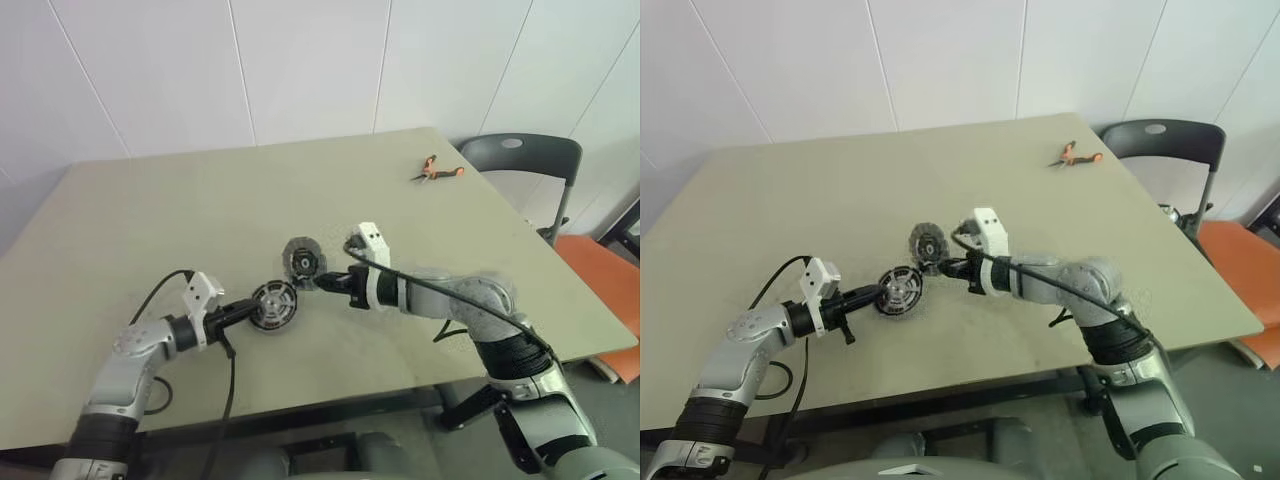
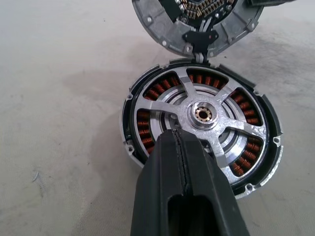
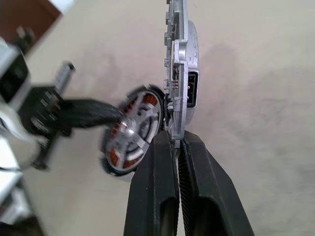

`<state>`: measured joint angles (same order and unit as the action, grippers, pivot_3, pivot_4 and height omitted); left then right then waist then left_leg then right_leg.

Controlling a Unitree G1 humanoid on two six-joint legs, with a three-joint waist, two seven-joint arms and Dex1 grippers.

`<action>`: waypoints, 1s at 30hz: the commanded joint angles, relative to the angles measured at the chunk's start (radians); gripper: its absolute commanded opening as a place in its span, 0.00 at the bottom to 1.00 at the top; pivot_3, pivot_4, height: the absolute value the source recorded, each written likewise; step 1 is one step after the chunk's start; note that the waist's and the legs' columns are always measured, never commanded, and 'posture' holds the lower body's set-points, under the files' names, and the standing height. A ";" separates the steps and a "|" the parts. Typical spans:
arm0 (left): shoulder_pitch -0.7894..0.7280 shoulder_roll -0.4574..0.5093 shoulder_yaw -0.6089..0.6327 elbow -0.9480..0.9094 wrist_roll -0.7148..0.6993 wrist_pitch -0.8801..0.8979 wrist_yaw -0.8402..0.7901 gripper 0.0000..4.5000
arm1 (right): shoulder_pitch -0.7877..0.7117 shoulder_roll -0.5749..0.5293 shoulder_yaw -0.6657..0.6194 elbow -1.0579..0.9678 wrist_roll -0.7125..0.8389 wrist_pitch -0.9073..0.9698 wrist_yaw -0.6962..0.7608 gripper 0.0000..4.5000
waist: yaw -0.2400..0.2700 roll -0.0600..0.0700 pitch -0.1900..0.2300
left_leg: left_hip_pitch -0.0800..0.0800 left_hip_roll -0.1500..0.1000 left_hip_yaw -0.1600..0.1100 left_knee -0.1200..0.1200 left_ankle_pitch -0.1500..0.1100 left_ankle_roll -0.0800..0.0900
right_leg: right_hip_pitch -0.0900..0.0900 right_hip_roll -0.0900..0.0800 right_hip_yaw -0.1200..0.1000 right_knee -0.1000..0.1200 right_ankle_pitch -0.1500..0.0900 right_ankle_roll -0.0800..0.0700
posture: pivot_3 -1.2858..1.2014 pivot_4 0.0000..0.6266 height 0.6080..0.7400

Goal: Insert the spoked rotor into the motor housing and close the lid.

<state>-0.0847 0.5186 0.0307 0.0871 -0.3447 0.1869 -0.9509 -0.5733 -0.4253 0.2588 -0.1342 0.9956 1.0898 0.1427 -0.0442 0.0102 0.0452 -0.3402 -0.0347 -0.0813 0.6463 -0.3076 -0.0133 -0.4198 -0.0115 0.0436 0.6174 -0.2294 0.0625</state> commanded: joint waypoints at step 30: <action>0.072 0.053 0.112 -0.082 -0.045 -0.030 0.032 0.00 | 0.019 -0.072 0.300 -0.107 -0.898 -0.512 0.409 0.01 | 0.005 -0.007 0.000 | 0.000 -0.001 0.000 0.002 0.000 -0.001 | 0.000 -0.002 0.000 0.002 0.000 0.000 | 0.52 0.00 1.00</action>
<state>-0.0096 0.5585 0.1148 0.0545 -0.3711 0.1646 -0.9141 -0.5418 -0.4979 0.5732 -0.2219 0.1208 0.6203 0.5341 -0.0389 0.0031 0.0452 -0.3399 -0.0362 -0.0817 0.6479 -0.3075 -0.0141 -0.4201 -0.0136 0.0433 0.6198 -0.2292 0.0620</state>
